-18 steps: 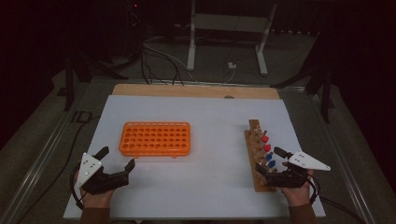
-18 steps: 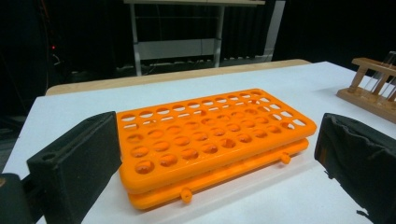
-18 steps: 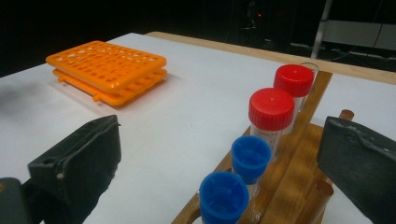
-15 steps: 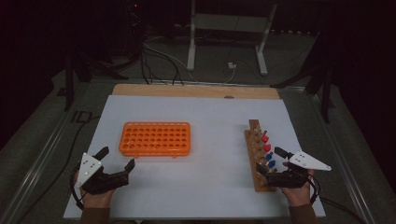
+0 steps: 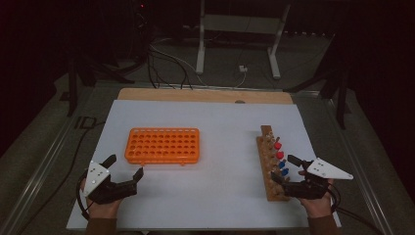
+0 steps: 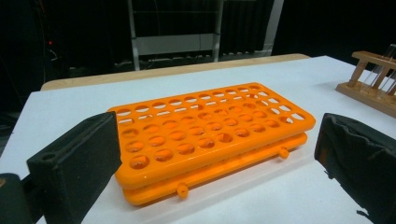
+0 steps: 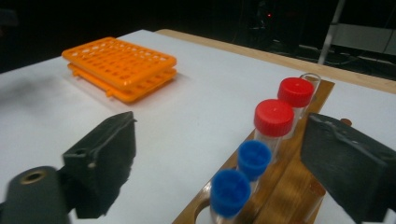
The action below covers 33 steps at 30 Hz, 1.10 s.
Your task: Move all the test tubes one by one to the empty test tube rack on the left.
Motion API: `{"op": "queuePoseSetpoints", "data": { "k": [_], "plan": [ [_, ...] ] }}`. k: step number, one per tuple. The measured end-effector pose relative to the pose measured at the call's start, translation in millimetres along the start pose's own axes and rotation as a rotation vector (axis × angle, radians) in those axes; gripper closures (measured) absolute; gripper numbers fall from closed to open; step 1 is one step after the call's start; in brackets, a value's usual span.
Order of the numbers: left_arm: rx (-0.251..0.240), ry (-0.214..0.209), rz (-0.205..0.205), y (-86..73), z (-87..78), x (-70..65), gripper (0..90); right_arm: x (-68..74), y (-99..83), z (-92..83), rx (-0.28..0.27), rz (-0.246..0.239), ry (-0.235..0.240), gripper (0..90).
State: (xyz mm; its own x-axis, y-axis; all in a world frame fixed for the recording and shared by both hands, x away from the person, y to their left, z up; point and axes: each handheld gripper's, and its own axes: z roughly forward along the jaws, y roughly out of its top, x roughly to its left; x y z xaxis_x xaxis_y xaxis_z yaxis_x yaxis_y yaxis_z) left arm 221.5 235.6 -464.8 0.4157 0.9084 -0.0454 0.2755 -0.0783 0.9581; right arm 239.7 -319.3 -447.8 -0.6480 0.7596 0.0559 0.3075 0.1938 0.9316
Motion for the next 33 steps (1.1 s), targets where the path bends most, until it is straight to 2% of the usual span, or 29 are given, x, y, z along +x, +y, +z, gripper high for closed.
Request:
{"op": "queuePoseSetpoints", "data": {
  "k": [5,10,14,16,17,19,20,22,23,33],
  "plan": [
    [0.01,0.005,-0.008,-1.7,0.6,0.5,1.0,3.2,-2.0,-10.5,0.007,-0.021,-0.003,18.0],
    [0.005,0.015,-0.009,-1.9,-0.8,1.7,1.0,3.9,-9.5,-18.6,0.031,-0.017,-0.005,29.3],
    [0.012,0.014,-0.002,-2.1,0.4,0.9,1.0,1.9,-15.5,-19.5,0.059,0.005,-0.02,42.8],
    [0.013,0.016,0.002,-2.1,0.5,0.4,1.0,0.8,-17.7,-18.6,0.074,0.016,-0.012,49.4],
    [0.015,0.015,0.005,-2.1,0.6,0.0,1.0,0.8,-17.7,-18.6,0.074,0.016,-0.012,49.4],
    [0.017,0.014,0.009,-2.1,1.1,-0.5,1.0,0.4,-19.5,-16.6,0.095,0.015,-0.011,56.7],
    [0.019,0.014,0.011,-2.2,1.4,-0.8,1.0,0.3,-21.1,-14.5,0.112,0.014,0.005,62.5],
    [0.02,0.014,0.012,-2.3,1.5,-1.0,1.0,0.8,-21.6,-13.4,0.121,0.006,0.003,64.3],
    [0.02,0.014,0.013,-2.3,1.6,-1.1,1.0,1.7,-21.9,-12.0,0.124,-0.004,0.005,68.4],
    [0.035,0.008,0.036,-2.6,3.6,-3.8,1.0,4.3,-19.1,-5.0,0.138,-0.032,-0.016,75.7]
  ]
}}
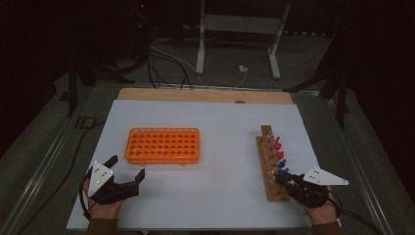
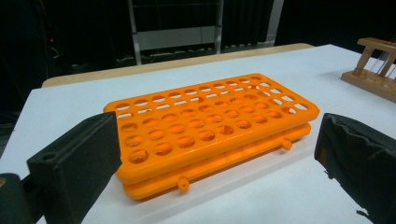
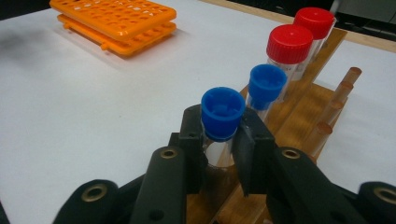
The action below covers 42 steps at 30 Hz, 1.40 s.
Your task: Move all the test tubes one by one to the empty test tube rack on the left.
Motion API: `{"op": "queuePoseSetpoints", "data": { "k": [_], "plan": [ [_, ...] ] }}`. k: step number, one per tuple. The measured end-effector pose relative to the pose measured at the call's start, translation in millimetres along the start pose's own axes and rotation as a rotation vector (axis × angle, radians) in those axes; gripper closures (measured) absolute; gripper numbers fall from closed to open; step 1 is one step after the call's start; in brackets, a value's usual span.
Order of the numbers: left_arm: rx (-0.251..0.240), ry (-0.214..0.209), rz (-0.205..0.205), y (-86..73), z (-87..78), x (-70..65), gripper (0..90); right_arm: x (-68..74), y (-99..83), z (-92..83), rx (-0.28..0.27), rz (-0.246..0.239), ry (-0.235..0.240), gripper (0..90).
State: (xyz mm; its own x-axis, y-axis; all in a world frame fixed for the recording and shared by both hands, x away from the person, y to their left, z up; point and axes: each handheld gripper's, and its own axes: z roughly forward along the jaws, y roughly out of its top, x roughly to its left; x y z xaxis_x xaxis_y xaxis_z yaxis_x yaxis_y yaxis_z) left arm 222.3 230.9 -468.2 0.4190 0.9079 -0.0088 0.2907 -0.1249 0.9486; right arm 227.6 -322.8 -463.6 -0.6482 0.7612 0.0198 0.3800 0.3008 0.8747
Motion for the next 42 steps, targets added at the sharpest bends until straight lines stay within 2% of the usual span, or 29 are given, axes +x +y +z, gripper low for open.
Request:
{"op": "queuePoseSetpoints", "data": {
  "k": [10,23,34,35,38,42],
  "plan": [
    [0.007,-0.006,0.007,-0.3,1.3,-1.0,1.0,1.0,3.9,-1.3,0.017,-0.014,-0.007,76.8],
    [0.024,-0.02,0.012,-1.1,3.7,-2.1,1.0,-3.4,20.4,-14.9,-0.022,-0.02,0.02,77.0],
    [0.02,-0.044,0.019,-1.5,6.2,-3.6,1.0,-11.3,41.5,-29.4,-0.05,-0.02,0.047,77.0],
    [0.018,-0.063,0.011,-1.8,6.7,-2.9,1.0,-11.4,43.3,-30.3,-0.052,-0.023,0.049,77.1],
    [0.012,-0.084,0.004,-2.6,8.1,-2.8,0.9,-11.0,49.1,-32.9,-0.061,-0.023,0.057,77.0],
    [0.008,-0.093,-0.003,-2.3,9.5,-4.1,0.9,-9.8,55.8,-35.3,-0.064,-0.033,0.064,77.0]
  ]
}}
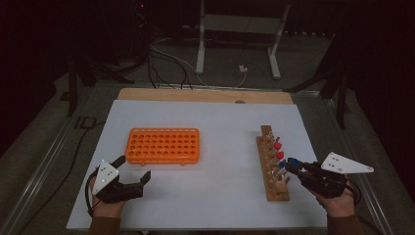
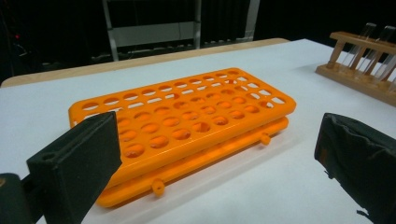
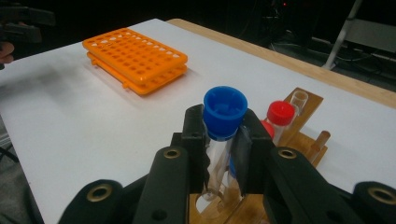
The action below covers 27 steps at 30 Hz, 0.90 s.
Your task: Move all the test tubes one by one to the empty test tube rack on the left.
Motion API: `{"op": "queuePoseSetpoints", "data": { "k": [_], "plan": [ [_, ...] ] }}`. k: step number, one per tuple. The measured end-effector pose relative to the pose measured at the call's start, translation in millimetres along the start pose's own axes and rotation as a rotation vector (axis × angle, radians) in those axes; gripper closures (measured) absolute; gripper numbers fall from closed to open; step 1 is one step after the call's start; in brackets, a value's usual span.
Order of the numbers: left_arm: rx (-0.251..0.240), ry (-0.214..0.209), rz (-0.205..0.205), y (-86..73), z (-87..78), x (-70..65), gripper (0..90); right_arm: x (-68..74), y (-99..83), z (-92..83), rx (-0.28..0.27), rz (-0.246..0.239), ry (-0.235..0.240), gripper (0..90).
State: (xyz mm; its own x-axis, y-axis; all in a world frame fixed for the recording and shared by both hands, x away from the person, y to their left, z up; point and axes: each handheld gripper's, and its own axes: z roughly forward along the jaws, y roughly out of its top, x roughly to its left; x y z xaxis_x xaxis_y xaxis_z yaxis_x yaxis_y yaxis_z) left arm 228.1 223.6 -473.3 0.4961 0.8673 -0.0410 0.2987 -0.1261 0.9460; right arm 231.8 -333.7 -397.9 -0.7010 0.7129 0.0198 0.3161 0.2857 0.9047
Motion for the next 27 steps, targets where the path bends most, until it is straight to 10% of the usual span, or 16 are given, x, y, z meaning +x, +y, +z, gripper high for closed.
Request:
{"op": "queuePoseSetpoints", "data": {
  "k": [27],
  "plan": [
    [-0.015,-0.13,0.086,51.6,41.0,-66.6,1.0,28.3,23.9,66.6,-0.002,0.027,0.092,76.9]
  ]
}}
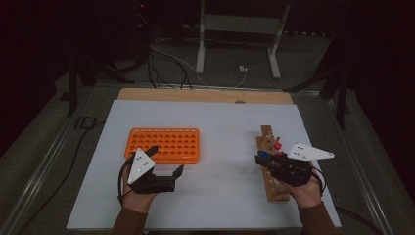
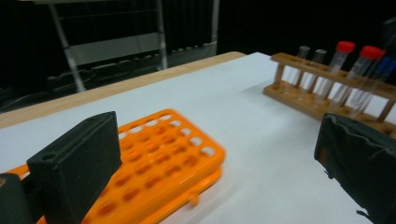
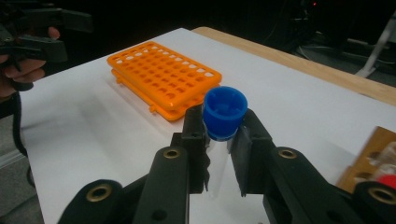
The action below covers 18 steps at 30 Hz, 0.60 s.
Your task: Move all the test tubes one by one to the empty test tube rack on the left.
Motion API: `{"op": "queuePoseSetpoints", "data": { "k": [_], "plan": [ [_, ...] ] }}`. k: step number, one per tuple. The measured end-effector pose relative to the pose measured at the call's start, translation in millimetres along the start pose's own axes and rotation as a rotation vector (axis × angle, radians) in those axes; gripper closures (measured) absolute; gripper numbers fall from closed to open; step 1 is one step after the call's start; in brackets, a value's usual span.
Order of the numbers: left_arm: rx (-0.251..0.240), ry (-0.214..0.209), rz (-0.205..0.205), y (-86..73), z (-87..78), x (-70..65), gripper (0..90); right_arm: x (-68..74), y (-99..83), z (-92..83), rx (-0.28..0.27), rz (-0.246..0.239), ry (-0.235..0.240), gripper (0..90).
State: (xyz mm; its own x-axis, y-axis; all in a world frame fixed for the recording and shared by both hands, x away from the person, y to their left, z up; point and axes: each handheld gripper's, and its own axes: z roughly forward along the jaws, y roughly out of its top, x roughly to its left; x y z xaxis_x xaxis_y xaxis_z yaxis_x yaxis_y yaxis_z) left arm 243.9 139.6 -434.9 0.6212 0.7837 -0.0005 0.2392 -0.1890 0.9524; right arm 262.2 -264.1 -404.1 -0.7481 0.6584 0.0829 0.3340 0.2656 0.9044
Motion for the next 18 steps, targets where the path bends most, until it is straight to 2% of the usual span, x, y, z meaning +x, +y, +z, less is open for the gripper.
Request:
{"op": "queuePoseSetpoints", "data": {
  "k": [3,7,15,16,18],
  "plan": [
    [0.005,-0.039,0.018,5.8,17.1,-11.5,2.4,3.3,2.3,7.7,0.003,0.005,0.009,76.9],
    [0.008,-0.064,0.026,8.8,29.2,-20.7,3.5,7.0,5.1,15.4,0.009,0.007,0.015,76.9],
    [0.045,-0.154,0.027,14.2,58.6,-46.6,7.9,18.1,13.4,34.5,0.026,-0.002,0.042,76.9],
    [0.048,-0.179,0.032,16.3,63.7,-53.2,9.6,21.2,14.7,39.1,0.029,-0.004,0.047,76.9],
    [0.049,-0.189,0.039,17.3,65.6,-56.1,14.6,22.5,15.2,41.2,0.029,-0.002,0.049,76.8]
  ]
}}
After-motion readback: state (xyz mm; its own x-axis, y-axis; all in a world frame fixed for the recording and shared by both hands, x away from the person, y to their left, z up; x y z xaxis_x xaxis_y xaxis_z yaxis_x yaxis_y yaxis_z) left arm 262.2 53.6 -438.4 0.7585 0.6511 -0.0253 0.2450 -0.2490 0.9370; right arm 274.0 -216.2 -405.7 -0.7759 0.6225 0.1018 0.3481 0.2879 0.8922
